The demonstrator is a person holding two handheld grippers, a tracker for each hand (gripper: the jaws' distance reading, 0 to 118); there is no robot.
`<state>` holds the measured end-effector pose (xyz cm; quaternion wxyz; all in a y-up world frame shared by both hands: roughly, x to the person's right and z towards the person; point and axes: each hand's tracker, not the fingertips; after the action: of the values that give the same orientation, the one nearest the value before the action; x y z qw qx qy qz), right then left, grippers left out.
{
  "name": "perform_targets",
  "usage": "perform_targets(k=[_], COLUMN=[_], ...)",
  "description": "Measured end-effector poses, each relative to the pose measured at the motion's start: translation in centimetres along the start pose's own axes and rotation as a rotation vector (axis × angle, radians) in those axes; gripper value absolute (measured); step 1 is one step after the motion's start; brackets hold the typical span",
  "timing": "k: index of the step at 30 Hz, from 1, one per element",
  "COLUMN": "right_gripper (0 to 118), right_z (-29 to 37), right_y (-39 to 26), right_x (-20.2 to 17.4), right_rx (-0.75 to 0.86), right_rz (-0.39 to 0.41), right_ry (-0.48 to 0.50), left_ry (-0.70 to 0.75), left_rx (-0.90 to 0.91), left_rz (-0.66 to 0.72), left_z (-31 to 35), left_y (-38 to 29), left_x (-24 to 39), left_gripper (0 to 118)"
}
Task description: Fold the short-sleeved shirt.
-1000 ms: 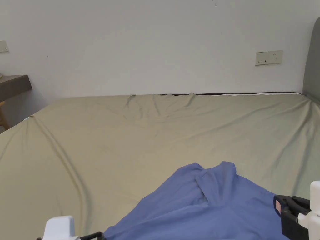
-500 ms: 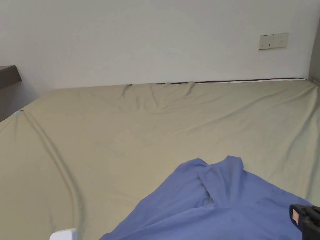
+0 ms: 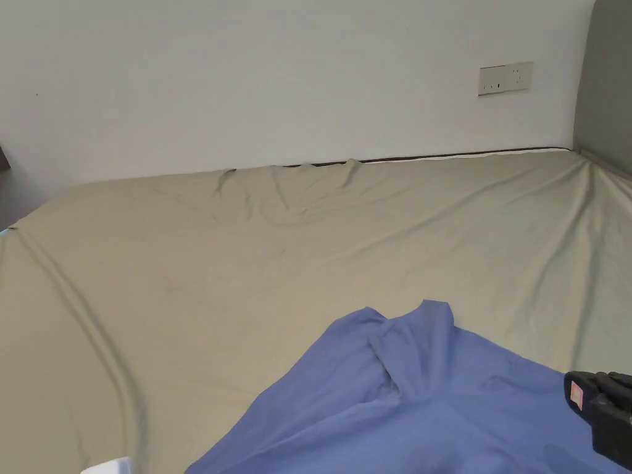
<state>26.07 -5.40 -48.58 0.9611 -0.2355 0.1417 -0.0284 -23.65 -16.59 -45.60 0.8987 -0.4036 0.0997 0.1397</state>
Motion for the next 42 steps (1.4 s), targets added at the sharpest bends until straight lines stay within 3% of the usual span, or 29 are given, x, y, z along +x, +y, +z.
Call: perform_targets(k=[10,11,12,13,14,15,16,19,26,30,34,36,39,40,42], right_gripper=[0,6,23,61,91,110,117,116,116,112,110,110,98,98,89], right_z=[-2.2,-2.8,-3.6,-4.6,-5.9,-7.1,-8.4,-13.0,-26.2,-32.3,-36.2,-37.7,-39.8,-39.5,-38.0], right_y=[0.4,0.6,0.7,0.8,1.1,1.3,1.7,2.7,4.7,6.0,6.6,6.3,5.1,4.7,5.0], right_x=[-0.2,0.0,0.1,0.2,0.4,0.7,1.0,2.2,4.2,4.7,3.9,3.4,2.9,2.4,1.8], right_rx=[-0.024,-0.042,-0.058,-0.082,-0.124,-0.151,-0.166,-0.222,-0.44,-0.425,-0.42,-0.428,-0.482,-0.467,-0.396], right_rz=[-0.008,-0.012,-0.013,-0.006,0.013,0.031,0.052,0.084,0.042,0.03,0.046,0.045,0.059,0.101,0.142], right_ry=[-0.005,-0.003,-0.008,-0.021,-0.043,-0.068,-0.091,-0.13,-0.057,-0.119,-0.053,-0.066,-0.087,-0.167,-0.097], left_ry=[-0.04,-0.033,-0.03,-0.023,-0.008,0.003,0.01,0.028,0.035,0.048,0.063,0.062,0.027,-0.003,-0.05], left_rx=[-0.024,-0.036,-0.046,-0.037,-0.026,-0.023,-0.024,-0.03,-0.009,-0.006,-0.008,-0.005,0.01,0.019,0.024], left_rz=[0.019,0.006,-0.002,-0.012,-0.039,-0.082,-0.098,-0.167,-0.187,-0.206,-0.248,-0.249,-0.214,-0.178,-0.128], left_z=[-0.7,-1.0,-1.2,-1.3,-1.3,-1.3,-1.3,-1.4,-1.4,-1.3,-1.4,-1.4,-1.3,-1.3,-1.3], left_y=[0.0,-0.1,-0.2,-0.4,-0.6,-0.6,-0.7,-0.5,-1.1,-1.2,-1.2,-1.2,-1.4,-1.5,-1.6], left_x=[-0.2,0.0,0.2,0.5,0.8,1.0,1.3,1.9,2.0,2.5,2.8,2.7,1.8,1.3,0.1], left_gripper=[0,0,0,0,0,0,0,0,0,0,0,0,0,0,0])
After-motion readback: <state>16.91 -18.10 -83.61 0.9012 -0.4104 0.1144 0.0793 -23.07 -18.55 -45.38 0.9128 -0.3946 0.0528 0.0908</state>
